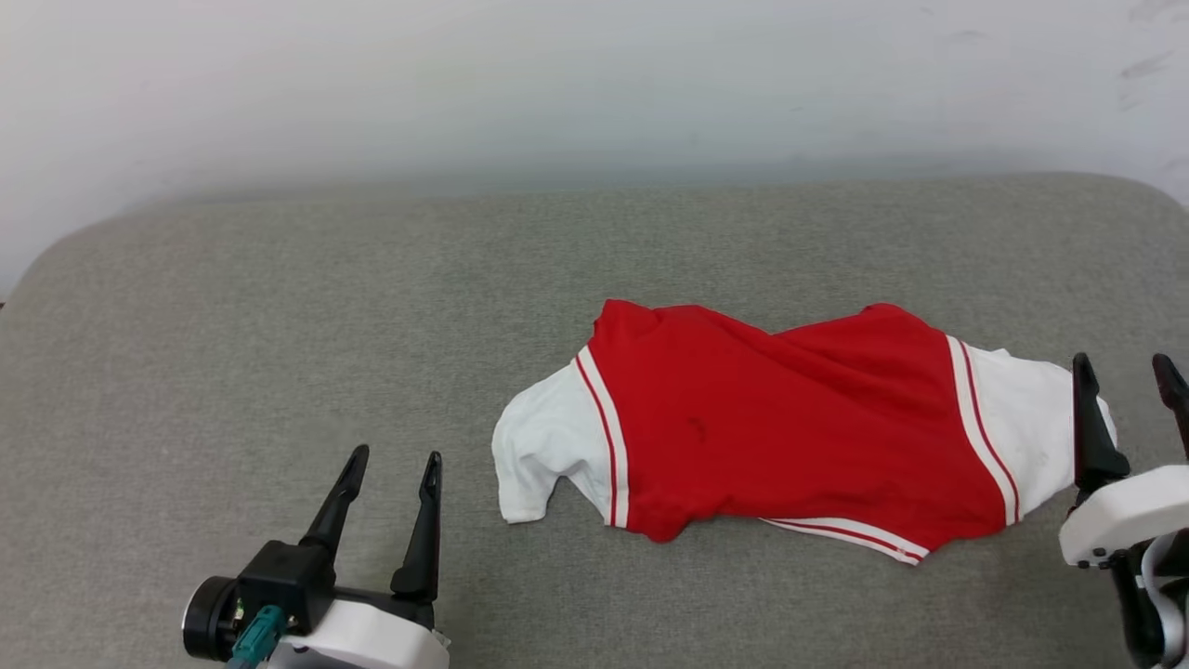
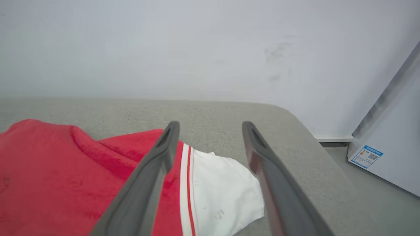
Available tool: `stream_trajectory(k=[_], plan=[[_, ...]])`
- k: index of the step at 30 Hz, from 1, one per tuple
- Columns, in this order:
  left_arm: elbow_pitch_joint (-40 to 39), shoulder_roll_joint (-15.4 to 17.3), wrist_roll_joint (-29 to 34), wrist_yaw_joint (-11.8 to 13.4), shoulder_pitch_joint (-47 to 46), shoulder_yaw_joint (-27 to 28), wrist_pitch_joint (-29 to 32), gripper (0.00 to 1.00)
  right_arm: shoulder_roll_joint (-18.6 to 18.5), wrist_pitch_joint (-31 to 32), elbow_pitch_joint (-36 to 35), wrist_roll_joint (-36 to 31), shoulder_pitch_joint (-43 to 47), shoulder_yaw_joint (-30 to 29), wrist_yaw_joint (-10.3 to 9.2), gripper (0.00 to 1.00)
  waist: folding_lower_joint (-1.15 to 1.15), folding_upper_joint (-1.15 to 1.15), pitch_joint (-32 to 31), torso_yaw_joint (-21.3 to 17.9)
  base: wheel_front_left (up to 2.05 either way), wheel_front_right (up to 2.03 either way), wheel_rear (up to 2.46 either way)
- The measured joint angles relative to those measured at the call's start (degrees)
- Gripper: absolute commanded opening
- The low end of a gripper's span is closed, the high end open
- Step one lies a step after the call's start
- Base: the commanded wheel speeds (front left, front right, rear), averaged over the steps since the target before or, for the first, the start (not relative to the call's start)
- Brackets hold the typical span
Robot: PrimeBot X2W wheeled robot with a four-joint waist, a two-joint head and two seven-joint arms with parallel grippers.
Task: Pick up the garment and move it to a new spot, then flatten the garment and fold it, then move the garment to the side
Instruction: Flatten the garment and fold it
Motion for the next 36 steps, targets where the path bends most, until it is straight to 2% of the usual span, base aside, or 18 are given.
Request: stream_trajectory(k=[3, 4, 8, 10, 12, 14, 15, 16, 17, 20, 25, 33, 34, 35, 36], plan=[[0.87, -0.15, -0.34, 0.00, 0.61, -0.42, 0.00, 1.00, 5.05, -4.07, -3.04, 1.07, 1.87, -1.87, -0.01, 1.00, 0.00, 0.00, 0.29, -1.27, 0.00, 0.00, 0.00], [1.31, -0.18, -0.37, 0.00, 0.65, -0.65, 0.00, 1.00, 5.75, -4.14, -3.76, 1.08, 2.30, -1.77, -0.01, 1.00, 0.00, 0.00, 0.45, -1.55, 0.00, 0.00, 0.00], [3.41, 1.07, -0.24, -0.01, 0.32, -2.79, 0.33, 1.00, 7.00, -4.01, -6.77, 1.05, 2.85, -1.09, -0.01, 1.00, 0.00, 0.00, 1.51, -2.70, 0.00, 0.00, 0.00], [3.49, 2.94, 1.46, -0.01, -1.53, -4.13, 2.35, 1.00, 7.28, -3.53, -8.32, 1.08, 2.93, -1.33, -0.01, 1.00, 0.00, 0.00, 2.31, -3.23, 0.00, 0.00, 0.00], [3.50, 3.43, 1.42, -0.01, -2.76, -4.80, 4.24, 1.00, 7.34, -3.44, -9.03, 1.14, 2.93, -1.57, -0.01, 1.00, 0.00, 0.00, 2.78, -3.45, 0.00, 0.00, 0.00], [3.59, 4.63, -0.16, -0.01, -5.34, -6.81, 12.17, 1.00, 7.43, -2.71, -10.18, 1.04, 3.00, -1.79, -0.01, 1.00, 0.00, 0.00, 4.21, -4.03, 0.00, 0.00, 0.00], [3.59, 4.63, -0.16, -0.01, -5.34, -6.81, 12.17, 1.00, 7.43, -2.71, -10.18, 1.04, 3.00, -1.79, -0.01, 1.00, 0.00, 0.00, 4.21, -4.03, 0.00, 0.00, 0.00], [3.41, 5.34, -1.54, -0.01, -6.51, -7.92, 19.02, 1.00, 7.57, -2.53, -10.74, 0.96, 3.04, -1.91, -0.01, 1.00, 0.00, 0.00, 5.01, -4.48, 0.00, 0.00, 0.00], [3.22, 5.81, -2.09, -0.01, -6.93, -8.18, 22.32, 1.00, 7.60, -2.50, -10.91, 0.96, 3.07, -1.99, -0.01, 1.00, 0.00, 0.00, 5.39, -4.69, 0.00, 0.00, 0.00], [2.03, 6.54, -2.88, 0.49, -7.84, -8.02, 29.39, 1.00, 7.92, -2.45, -11.05, 0.96, 3.15, -1.86, -0.01, 1.00, 0.00, 0.00, 6.47, -5.29, 0.00, 0.00, 0.00], [2.07, 7.50, -1.96, 1.70, -8.79, -8.36, 35.23, 1.00, 8.39, -2.63, -10.96, 0.96, 3.15, -1.00, -0.01, 1.00, 0.00, 0.00, 8.13, -6.31, 0.00, 0.00, 0.00], [4.77, 8.54, -1.30, 2.59, -10.97, -8.72, 37.43, 1.00, 8.69, -3.34, -10.92, 0.90, 2.86, -0.93, -0.01, 1.00, 0.00, 0.00, 11.03, -7.21, 0.00, 0.00, 0.00], [5.43, 8.67, -1.34, 2.52, -11.27, -8.93, 37.55, 0.69, 8.69, -3.33, -10.82, 0.81, 2.70, -0.66, -0.01, 1.00, 0.00, 0.00, 11.28, -7.26, 0.00, 0.00, 0.00], [6.06, 8.82, -1.48, 2.23, -11.44, -9.29, 37.95, 0.00, 8.72, -3.32, -10.71, 0.45, 2.56, -0.34, -0.01, 1.00, 0.00, 0.00, 11.47, -7.33, 0.00, 0.00, 0.00], [6.48, 9.09, -1.90, 1.83, -11.79, -9.64, 38.39, 0.00, 8.76, -3.32, -10.63, 0.41, 2.48, -0.16, 0.00, 1.00, 0.00, 0.00, 11.59, -7.39, 0.00, 0.00, 0.00]])
